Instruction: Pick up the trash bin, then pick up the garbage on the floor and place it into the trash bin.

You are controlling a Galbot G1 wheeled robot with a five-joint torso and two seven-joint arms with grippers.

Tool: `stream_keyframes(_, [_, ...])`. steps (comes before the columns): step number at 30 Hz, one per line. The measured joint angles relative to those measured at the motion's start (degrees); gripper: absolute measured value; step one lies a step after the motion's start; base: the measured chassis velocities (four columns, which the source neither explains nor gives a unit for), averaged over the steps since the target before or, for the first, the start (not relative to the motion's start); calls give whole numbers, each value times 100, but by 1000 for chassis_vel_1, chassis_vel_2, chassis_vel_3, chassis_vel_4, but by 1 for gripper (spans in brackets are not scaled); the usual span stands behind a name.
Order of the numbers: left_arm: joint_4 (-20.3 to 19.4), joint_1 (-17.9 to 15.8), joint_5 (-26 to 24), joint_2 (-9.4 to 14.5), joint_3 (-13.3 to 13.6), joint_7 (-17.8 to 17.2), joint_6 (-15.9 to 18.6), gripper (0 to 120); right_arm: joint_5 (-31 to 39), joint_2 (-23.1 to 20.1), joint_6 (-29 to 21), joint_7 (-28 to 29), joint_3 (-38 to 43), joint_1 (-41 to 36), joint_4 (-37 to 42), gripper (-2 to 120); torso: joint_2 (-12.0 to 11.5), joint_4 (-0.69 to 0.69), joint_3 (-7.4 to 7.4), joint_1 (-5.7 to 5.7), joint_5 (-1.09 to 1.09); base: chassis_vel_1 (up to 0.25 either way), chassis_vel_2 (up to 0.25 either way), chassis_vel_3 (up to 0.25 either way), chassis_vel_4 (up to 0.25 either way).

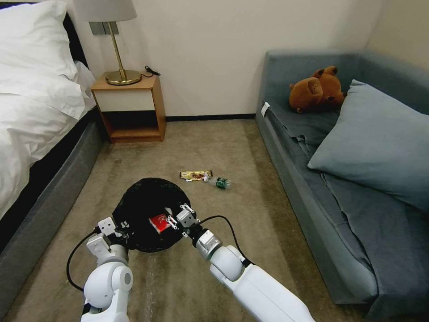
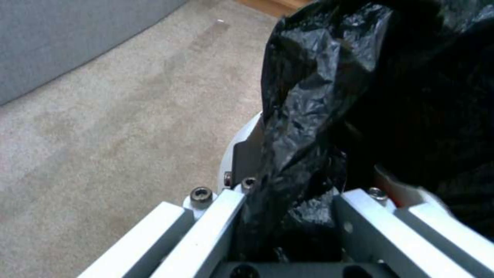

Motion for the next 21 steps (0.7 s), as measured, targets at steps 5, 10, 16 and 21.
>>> stream_keyframes(5, [7, -1, -4, 24, -20, 8, -6, 1, -8, -5, -23, 0, 83, -89, 128, 77, 0, 0, 0, 0, 0, 0, 0, 0, 0])
stream_keyframes(10, [41, -67, -96, 123, -11, -23, 63, 1, 0, 3, -147, 148, 433, -263, 447, 96, 0, 0, 0, 0, 0, 0, 0, 0, 0])
stream_keyframes(16, [-11, -97, -198, 299, -11, -32, 157, 1, 138, 66, -453, 758, 1190, -681, 1085, 100, 0, 1, 0, 0, 1, 0, 0, 0, 0])
stream_keyframes(21, [-23, 27, -289, 708, 98, 173, 158, 1, 226, 115, -454, 736, 2857, -1950, 2489, 100, 0, -1, 0, 0, 0, 0, 0, 0, 0])
